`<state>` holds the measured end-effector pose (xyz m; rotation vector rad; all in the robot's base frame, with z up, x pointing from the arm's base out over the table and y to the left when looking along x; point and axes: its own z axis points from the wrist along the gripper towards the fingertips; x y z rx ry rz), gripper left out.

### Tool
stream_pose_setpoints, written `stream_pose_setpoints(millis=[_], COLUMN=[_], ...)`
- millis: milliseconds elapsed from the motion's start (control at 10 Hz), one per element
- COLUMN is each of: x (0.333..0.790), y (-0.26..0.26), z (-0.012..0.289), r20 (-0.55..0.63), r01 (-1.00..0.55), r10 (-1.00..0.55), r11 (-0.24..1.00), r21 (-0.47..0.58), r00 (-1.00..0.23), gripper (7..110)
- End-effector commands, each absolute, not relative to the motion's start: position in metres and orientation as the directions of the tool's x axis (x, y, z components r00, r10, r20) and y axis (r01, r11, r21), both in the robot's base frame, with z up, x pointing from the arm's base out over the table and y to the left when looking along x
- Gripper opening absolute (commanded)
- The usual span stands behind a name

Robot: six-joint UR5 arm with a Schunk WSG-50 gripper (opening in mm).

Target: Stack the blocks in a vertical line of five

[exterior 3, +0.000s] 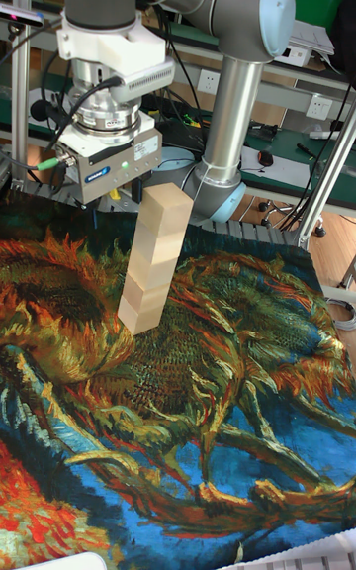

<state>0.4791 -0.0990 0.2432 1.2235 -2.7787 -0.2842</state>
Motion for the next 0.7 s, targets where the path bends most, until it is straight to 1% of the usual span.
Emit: stream_pose_setpoints(millis=[0,300,500,600], x=[0.482,0.487,0.488,0.483], y=[-0.098,-0.104,-0.124,-0.123], z=[0.243,0.246,0.26,0.268], r20=[-0.001,-0.006,0.018,0.015], r01=[-0.725,-0.736,-0.729,-0.709], r10=[-0.741,-0.747,-0.734,-0.712], r11=[0.658,0.655,0.678,0.7], r21=[0.203,0.17,0.093,0.085], r00=[-0.672,-0.665,-0.679,-0.702], gripper=[44,44,44,44])
